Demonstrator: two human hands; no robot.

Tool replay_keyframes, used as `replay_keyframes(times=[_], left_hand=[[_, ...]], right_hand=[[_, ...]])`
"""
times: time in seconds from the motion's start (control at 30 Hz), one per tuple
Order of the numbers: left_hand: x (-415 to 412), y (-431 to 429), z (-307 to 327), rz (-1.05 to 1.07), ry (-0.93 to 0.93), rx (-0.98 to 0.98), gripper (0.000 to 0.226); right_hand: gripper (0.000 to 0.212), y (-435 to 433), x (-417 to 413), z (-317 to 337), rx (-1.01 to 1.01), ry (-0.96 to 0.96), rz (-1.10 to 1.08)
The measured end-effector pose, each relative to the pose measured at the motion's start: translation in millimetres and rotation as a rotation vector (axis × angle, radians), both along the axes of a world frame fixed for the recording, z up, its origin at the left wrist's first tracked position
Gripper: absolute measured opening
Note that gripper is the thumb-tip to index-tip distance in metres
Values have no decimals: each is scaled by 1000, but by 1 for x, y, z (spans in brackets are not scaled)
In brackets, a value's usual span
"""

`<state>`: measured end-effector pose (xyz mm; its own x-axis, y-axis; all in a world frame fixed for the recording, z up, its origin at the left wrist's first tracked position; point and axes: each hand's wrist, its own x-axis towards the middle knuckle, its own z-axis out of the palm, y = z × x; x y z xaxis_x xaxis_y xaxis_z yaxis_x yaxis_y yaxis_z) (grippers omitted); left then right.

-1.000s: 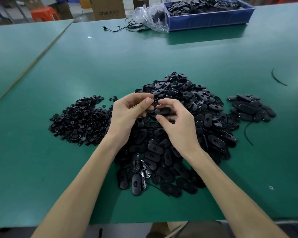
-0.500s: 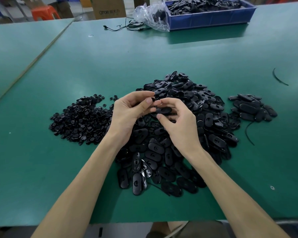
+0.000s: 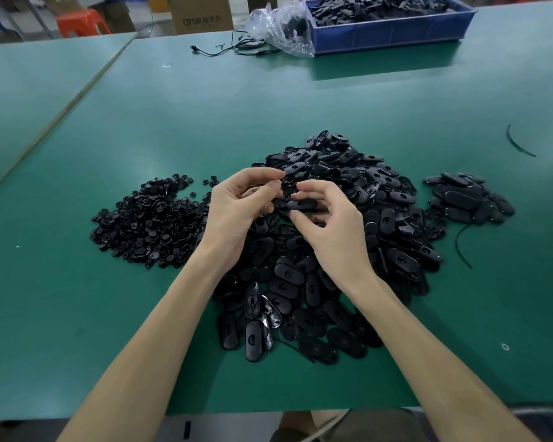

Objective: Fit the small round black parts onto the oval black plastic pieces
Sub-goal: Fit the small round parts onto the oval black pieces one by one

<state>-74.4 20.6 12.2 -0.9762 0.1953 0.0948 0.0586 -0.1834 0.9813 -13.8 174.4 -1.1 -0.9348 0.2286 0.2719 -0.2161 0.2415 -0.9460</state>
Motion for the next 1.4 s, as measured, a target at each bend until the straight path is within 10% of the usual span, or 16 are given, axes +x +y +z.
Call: replay_keyframes(times=[1.4], left_hand=[[6, 2, 5, 89, 144, -225, 20]], right_hand=[[17, 5, 2, 7, -242, -10, -188]])
